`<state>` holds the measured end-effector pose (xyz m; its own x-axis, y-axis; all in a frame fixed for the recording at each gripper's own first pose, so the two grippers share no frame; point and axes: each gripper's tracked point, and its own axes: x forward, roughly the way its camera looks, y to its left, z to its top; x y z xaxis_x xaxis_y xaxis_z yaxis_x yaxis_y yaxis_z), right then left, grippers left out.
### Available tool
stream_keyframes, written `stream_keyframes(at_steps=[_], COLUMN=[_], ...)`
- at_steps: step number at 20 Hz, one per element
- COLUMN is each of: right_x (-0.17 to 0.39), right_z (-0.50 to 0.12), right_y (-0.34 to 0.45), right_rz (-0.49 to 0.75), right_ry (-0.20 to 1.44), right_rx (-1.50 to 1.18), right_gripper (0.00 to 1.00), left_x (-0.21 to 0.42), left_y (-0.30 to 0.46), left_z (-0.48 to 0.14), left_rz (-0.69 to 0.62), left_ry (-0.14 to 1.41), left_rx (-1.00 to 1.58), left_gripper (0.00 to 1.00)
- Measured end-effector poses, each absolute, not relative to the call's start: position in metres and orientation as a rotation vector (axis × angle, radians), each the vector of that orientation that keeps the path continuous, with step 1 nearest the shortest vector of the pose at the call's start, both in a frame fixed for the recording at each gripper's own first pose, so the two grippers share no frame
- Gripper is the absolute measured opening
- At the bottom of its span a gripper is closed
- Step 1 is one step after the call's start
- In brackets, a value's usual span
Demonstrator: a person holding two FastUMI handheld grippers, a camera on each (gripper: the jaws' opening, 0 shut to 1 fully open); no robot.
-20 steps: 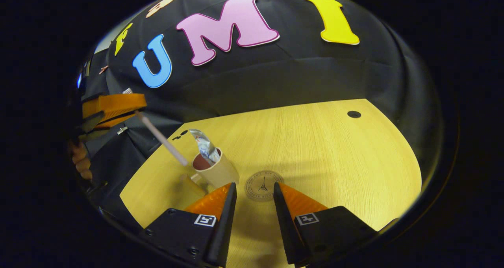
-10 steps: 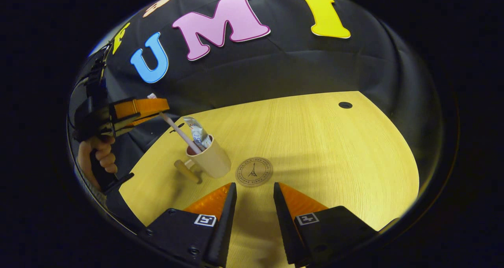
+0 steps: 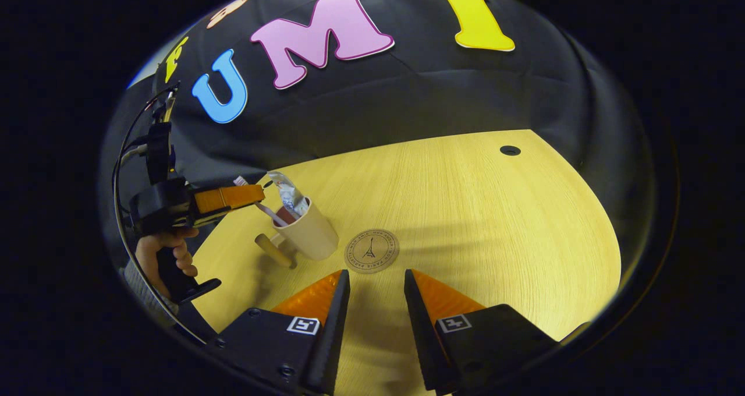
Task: Put the toothbrush and toothpaste on the desktop into the cup, then pick up the cup and place it on the coaster on the desktop.
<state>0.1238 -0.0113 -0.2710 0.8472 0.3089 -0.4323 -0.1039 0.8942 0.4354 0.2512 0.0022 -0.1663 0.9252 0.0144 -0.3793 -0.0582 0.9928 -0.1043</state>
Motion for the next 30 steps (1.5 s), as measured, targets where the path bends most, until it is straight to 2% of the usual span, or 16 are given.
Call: stream_keyframes(at_steps=[1, 2, 8, 10, 11, 13, 15, 20, 21, 22, 30], right_x=[0.124, 0.124, 0.123, 0.123, 0.124, 0.125, 0.127, 0.126, 0.127, 0.126, 0.120], right_z=[-0.272, -0.274, -0.284, -0.288, -0.289, -0.291, -0.291, -0.294, -0.295, -0.297, -0.306], right_y=[-0.012, -0.013, -0.017, -0.018, -0.018, -0.019, -0.021, -0.024, -0.027, -0.029, -0.057], right_rz=[0.225, 0.227, 0.239, 0.245, 0.248, 0.253, 0.253, 0.257, 0.257, 0.257, 0.233], right_ry=[0.522, 0.525, 0.550, 0.557, 0.561, 0.566, 0.564, 0.571, 0.573, 0.576, 0.585], right_rx=[0.413, 0.417, 0.423, 0.421, 0.420, 0.421, 0.430, 0.441, 0.437, 0.430, 0.420], right_gripper=[0.58, 0.58, 0.58, 0.58, 0.58, 0.58, 0.58, 0.58, 0.58, 0.58, 0.58], left_x=[0.251, 0.249, 0.236, 0.226, 0.219, 0.202, 0.194, 0.185, 0.187, 0.189, 0.213], left_y=[0.002, 0.002, -0.005, -0.008, -0.008, -0.006, 0.002, 0.003, 0.002, 0.002, 0.004], left_z=[-0.172, -0.175, -0.182, -0.184, -0.188, -0.198, -0.208, -0.231, -0.236, -0.240, -0.272], left_rz=[0.037, 0.037, -0.001, -0.035, -0.053, -0.089, -0.100, -0.165, -0.174, -0.181, -0.210], left_ry=[0.399, 0.409, 0.451, 0.488, 0.511, 0.577, 0.635, 0.770, 0.797, 0.822, 0.951], left_rx=[-0.107, -0.102, -0.147, -0.148, -0.130, -0.078, -0.011, 0.081, 0.088, 0.095, 0.239], left_gripper=[0.08, 0.15, 0.39, 0.42, 0.49, 0.43, 0.58, 0.61, 0.67, 0.62, 0.63])
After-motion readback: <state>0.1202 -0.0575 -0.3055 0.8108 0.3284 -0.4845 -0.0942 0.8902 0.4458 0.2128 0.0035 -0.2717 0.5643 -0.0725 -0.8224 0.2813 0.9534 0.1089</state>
